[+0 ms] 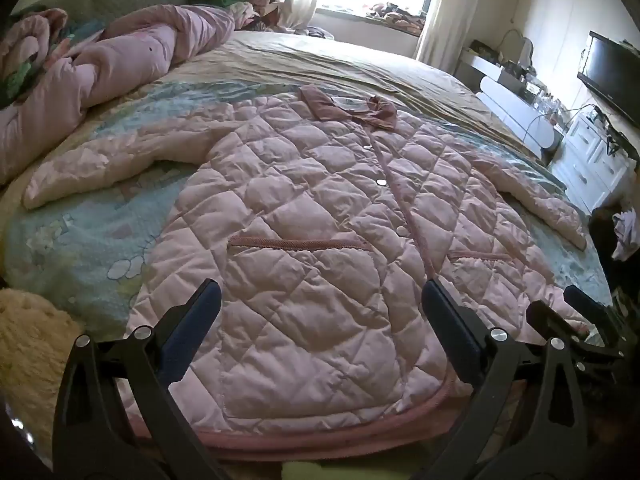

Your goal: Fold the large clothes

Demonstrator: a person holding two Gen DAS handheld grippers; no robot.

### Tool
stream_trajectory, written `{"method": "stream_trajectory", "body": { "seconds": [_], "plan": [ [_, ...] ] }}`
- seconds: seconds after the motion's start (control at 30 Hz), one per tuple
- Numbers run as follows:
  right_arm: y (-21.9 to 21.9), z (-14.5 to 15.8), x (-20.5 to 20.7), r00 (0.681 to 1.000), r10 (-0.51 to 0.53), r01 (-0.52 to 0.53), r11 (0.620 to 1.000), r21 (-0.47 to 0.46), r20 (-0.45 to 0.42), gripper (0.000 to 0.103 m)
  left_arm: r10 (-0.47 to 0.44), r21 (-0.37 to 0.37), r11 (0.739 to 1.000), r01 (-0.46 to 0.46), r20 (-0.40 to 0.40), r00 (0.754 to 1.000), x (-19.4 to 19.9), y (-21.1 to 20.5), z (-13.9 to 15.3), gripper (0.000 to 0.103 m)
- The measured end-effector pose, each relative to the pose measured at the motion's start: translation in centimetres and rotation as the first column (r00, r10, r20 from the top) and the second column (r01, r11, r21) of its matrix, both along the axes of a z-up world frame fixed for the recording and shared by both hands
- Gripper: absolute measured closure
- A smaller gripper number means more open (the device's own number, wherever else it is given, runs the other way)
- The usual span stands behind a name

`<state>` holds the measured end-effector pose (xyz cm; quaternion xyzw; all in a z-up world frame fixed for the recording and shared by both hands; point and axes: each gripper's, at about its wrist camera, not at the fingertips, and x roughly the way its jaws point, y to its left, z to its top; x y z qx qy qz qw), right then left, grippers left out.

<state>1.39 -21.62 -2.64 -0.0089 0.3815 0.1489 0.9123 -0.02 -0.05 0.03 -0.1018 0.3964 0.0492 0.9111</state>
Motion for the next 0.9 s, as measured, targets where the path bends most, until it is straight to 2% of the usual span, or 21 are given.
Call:
{"method": "stream_trajectory", "body": {
  "seconds": [0.9],
  "plan": [
    [0.37,0.37,-0.3,1.0,0.008,-0.008,1.0,0.019,-0.002,0.004,0.001,0.0,1.0,-0.001,0.003,1.0,-0.05,0.03,0.0,0.009]
  ]
}}
